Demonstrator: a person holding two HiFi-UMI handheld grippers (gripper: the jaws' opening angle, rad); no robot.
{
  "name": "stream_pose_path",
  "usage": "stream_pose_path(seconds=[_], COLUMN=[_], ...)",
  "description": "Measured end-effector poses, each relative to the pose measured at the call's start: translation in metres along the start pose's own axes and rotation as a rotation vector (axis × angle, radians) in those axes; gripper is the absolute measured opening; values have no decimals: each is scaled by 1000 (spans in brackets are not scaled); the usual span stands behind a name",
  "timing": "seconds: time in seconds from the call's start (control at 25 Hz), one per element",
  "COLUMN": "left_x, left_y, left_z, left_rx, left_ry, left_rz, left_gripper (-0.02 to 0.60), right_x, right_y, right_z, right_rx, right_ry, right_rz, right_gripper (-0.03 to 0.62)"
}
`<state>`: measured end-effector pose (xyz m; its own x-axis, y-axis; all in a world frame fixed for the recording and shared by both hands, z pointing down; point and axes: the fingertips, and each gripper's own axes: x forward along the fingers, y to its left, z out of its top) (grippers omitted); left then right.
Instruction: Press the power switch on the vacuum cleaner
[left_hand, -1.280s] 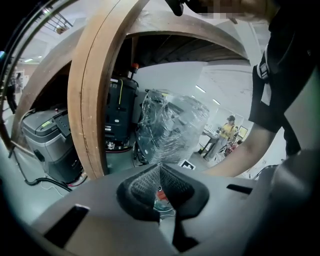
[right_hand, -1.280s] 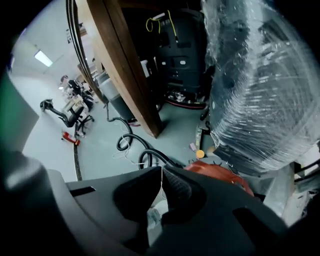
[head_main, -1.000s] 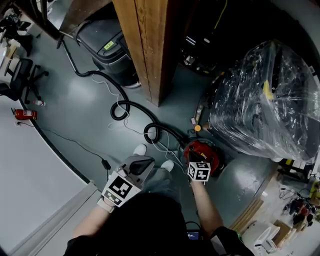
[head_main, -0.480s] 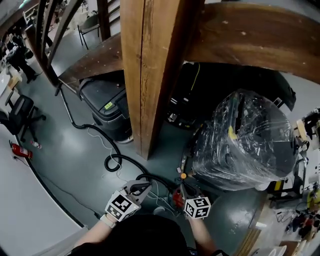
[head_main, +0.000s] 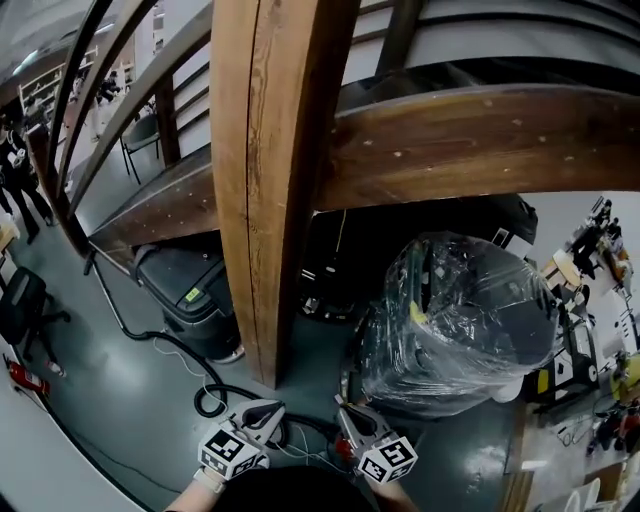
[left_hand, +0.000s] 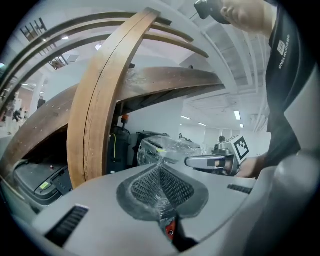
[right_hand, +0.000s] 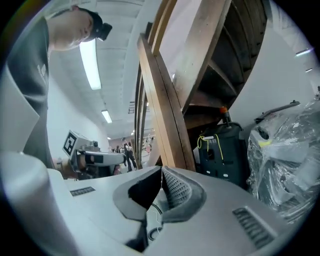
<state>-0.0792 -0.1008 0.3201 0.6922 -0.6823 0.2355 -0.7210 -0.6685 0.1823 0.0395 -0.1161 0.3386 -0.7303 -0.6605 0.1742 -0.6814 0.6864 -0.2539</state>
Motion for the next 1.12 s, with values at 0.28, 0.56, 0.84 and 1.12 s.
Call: stream_pose_path(seconds=[0.28,0.56,0.84,1.12], left_x=[-6,-8,-12,-17], left_y=[1,1,-4,-12], left_z=[11,18,13,3], left_rx=[-64,-72,-81,-94], left_ry=[-54,-81,-87,-73], left_rz=[2,3,22,43], left_gripper=[14,14,14,14], right_x=[-6,-5,-9,-22], right_y=[22,27,25,13], right_z=[22,27,21,18], right_rx=[-6,-90,-53,-38], right_ry=[-79,-76,-77,-81], right_rz=[52,35,39,34], right_gripper=[28,28,28,26])
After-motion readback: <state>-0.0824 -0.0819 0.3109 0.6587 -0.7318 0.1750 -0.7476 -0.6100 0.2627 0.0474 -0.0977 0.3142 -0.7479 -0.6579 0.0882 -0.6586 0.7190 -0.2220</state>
